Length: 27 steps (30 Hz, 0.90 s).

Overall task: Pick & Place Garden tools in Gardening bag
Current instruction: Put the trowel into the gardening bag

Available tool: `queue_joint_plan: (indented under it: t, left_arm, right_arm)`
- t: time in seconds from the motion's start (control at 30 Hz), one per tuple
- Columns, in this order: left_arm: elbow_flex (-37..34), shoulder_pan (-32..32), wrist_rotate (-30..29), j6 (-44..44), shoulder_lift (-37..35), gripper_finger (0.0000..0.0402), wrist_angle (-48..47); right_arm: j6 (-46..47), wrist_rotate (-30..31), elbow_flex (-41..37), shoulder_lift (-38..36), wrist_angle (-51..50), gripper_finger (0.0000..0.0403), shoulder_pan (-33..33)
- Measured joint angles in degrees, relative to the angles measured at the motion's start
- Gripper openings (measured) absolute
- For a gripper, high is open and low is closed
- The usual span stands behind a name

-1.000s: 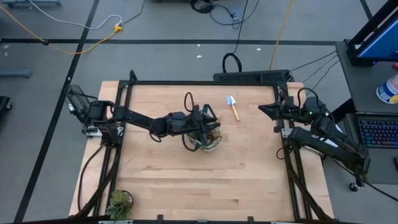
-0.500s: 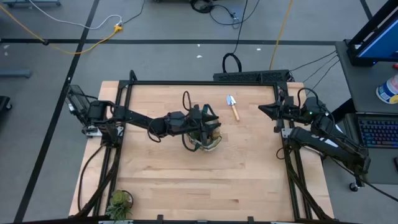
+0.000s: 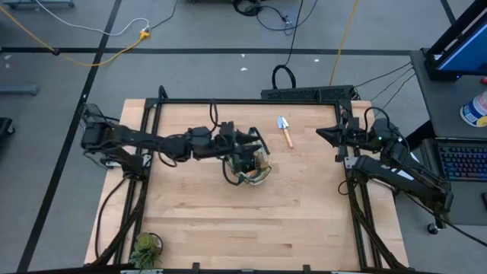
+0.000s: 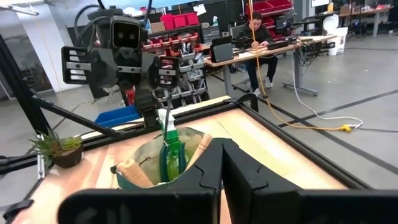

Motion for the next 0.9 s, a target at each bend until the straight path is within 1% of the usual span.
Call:
queue_joint_plan:
  t: [0.17,0.33,0.4,0.47,0.57,0.7,0.9]
  left_arm:
    - [0.00,-0.11,3.57,-4.43,-7.18,0.0166,-15.67]
    - [0.00,-0.70,3.99,-11.43,-11.84,0.0166,-27.28]
    - [0.00,-1.21,4.01,-12.38,-13.08,0.0166,-29.66]
    - [-0.02,-2.09,4.22,-10.78,-14.09,0.0166,-31.62]
    - [-0.02,-3.13,4.44,-8.28,-15.52,0.0166,-33.64]
    - [-0.02,-4.16,4.29,-4.06,-17.40,0.0166,-33.99]
    - [-0.02,-4.50,6.50,0.62,-20.88,0.0166,-35.47]
  right_arm:
    - [1.83,-0.03,0.00,0.07,0.07,0.0000,0.02]
    - [1.85,-0.34,0.00,2.23,1.11,0.0000,0.02]
    - [0.90,-1.90,0.00,3.93,2.02,0.0000,0.04]
    - [0.41,-3.14,0.00,6.10,3.05,0.0000,0.34]
    - [0.07,-3.11,0.00,9.63,4.51,0.0000,1.53]
    - [-2.84,-2.96,0.00,14.10,6.77,0.0000,3.37]
    - [-3.71,-2.51,0.00,19.73,8.91,0.0000,5.34]
